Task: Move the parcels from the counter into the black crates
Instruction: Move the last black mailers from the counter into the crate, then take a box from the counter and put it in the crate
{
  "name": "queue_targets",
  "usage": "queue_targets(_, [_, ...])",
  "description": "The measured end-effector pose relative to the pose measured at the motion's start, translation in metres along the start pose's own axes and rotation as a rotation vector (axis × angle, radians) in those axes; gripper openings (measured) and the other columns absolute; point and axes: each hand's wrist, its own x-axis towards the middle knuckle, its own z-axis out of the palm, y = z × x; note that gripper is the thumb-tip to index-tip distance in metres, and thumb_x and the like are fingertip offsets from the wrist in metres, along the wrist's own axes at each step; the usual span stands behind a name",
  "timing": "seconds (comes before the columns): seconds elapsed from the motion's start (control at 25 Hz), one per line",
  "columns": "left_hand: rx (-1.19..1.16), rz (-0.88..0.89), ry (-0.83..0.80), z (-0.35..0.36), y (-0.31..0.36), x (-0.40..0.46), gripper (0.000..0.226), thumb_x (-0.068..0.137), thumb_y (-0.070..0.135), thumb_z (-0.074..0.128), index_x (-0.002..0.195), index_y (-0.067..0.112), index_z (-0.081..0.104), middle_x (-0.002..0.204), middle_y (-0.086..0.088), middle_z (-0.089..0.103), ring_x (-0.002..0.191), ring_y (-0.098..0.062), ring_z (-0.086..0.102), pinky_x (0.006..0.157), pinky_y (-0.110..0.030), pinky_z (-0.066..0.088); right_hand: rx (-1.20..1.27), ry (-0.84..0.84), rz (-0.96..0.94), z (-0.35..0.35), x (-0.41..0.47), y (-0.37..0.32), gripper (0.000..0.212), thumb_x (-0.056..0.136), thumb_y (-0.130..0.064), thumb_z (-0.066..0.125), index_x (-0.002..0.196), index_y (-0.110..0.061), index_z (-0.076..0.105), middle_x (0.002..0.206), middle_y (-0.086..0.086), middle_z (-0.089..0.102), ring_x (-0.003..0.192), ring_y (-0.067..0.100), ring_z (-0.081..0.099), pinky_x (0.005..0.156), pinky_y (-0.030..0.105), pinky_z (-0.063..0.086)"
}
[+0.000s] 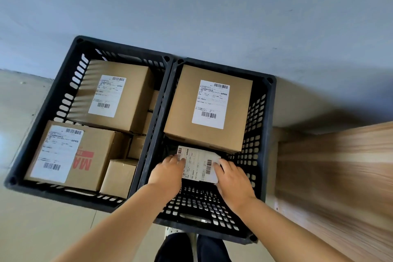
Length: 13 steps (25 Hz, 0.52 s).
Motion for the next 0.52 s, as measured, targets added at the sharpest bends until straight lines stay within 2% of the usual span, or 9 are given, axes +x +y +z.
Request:
queue_targets(0.08, [0.013, 0.043, 0.003, -0.010, 0.004, -0.021, 0.060, 0.094, 0.015, 0.047, 0.149, 0.017, 0.023, 0.148, -0.007, 0.036, 0.134, -0.026, 0.036, 0.104, -0.037, 0.040, 0.043, -0.042, -0.020, -0.020, -0.018, -0.001, 0.050, 0.085, -0.013, 0.063, 0.133, -0.014, 0.049, 0.133, 0.002, 0.045, 0.117, 0.020, 0.047, 0.095, 0.031, 0.044])
queue_targets(0.12, [0.025, 0.063, 0.000, -0.014, 0.006, -0.032, 0.056, 0.095, 0.017, 0.046, 0.147, 0.017, 0.026, 0.144, -0.006, 0.041, 0.129, -0.026, 0.041, 0.102, -0.037, 0.043, 0.079, -0.032, 0.009, -0.028, -0.029, -0.001, 0.047, 0.091, -0.012, 0.054, 0.137, -0.015, 0.044, 0.138, 0.001, 0.040, 0.124, 0.020, 0.041, 0.101, 0.031, 0.039])
queue_targets(0.24, [0.050, 0.099, 0.014, -0.030, 0.009, -0.068, 0.047, 0.096, 0.021, 0.045, 0.142, 0.018, 0.034, 0.135, -0.005, 0.050, 0.122, -0.025, 0.048, 0.095, -0.038, 0.047, 0.173, 0.016, 0.129, -0.055, -0.065, -0.005, 0.047, 0.094, -0.011, 0.048, 0.140, -0.017, 0.042, 0.144, -0.004, 0.036, 0.129, 0.015, 0.037, 0.107, 0.028, 0.035])
queue_targets(0.4, [0.034, 0.147, 0.090, -0.059, 0.020, -0.113, 0.048, 0.097, 0.031, 0.043, 0.143, 0.022, 0.036, 0.136, 0.000, 0.051, 0.125, -0.020, 0.047, 0.095, -0.036, 0.048, 0.300, 0.034, 0.229, -0.094, -0.118, -0.013, 0.049, 0.094, -0.009, 0.045, 0.142, -0.019, 0.042, 0.143, -0.004, 0.038, 0.129, 0.014, 0.039, 0.104, 0.027, 0.038])
queue_targets(0.52, [-0.008, 0.208, 0.175, -0.081, 0.042, -0.146, 0.048, 0.097, 0.031, 0.042, 0.144, 0.024, 0.036, 0.138, 0.003, 0.050, 0.126, -0.017, 0.047, 0.095, -0.032, 0.047, 0.374, 0.113, 0.312, -0.128, -0.164, -0.015, 0.046, 0.093, -0.012, 0.046, 0.138, -0.021, 0.046, 0.139, -0.005, 0.043, 0.125, 0.014, 0.044, 0.100, 0.029, 0.042])
